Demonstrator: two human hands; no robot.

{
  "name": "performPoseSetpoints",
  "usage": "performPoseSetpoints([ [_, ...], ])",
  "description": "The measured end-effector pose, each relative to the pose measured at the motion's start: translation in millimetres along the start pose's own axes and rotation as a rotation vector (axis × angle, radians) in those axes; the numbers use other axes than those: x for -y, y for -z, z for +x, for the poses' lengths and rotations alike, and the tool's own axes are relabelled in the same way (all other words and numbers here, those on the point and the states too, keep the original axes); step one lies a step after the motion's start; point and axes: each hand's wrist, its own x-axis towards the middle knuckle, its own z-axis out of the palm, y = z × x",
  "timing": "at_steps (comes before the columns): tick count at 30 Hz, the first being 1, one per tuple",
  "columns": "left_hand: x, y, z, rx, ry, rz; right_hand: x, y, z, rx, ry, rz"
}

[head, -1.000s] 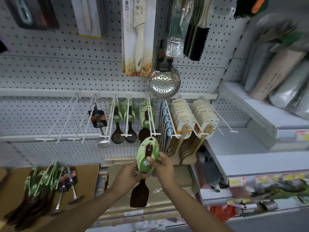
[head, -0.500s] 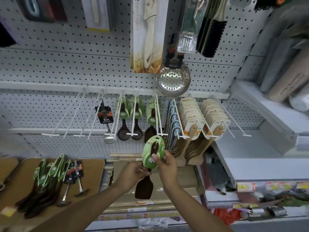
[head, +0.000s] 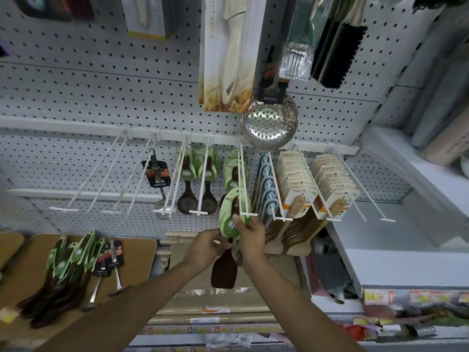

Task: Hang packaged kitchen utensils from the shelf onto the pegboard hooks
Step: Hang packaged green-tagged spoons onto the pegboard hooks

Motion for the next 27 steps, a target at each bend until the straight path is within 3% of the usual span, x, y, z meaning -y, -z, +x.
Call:
performPoseSetpoints([
  [9,-4,1,40,-0.031,0.027,0.009,7,-17,36,-0.063,-0.038,-0.022],
  [14,-5,-3,44,-0.041,0.040,-0.044,6,-19,44,-0.070,0.011,-0.185],
  [17,-8,-2,43,-0.074,0.021,-0.004,5,-23,39,-0.093,-0.049,-0.168],
  [19,-12,0,37,-0.092,0.001,0.063,1,-25,33,-0.085,-0.094,-0.298],
  [22,-6,11,23,-0.105,-0.044,0.299,-6,-25,17,0.006,-0.152,-0.393],
  [27,27,58,-4,-0.135,-0.115,0.606,-23,-13,-3,0.297,0.147,-0.761],
])
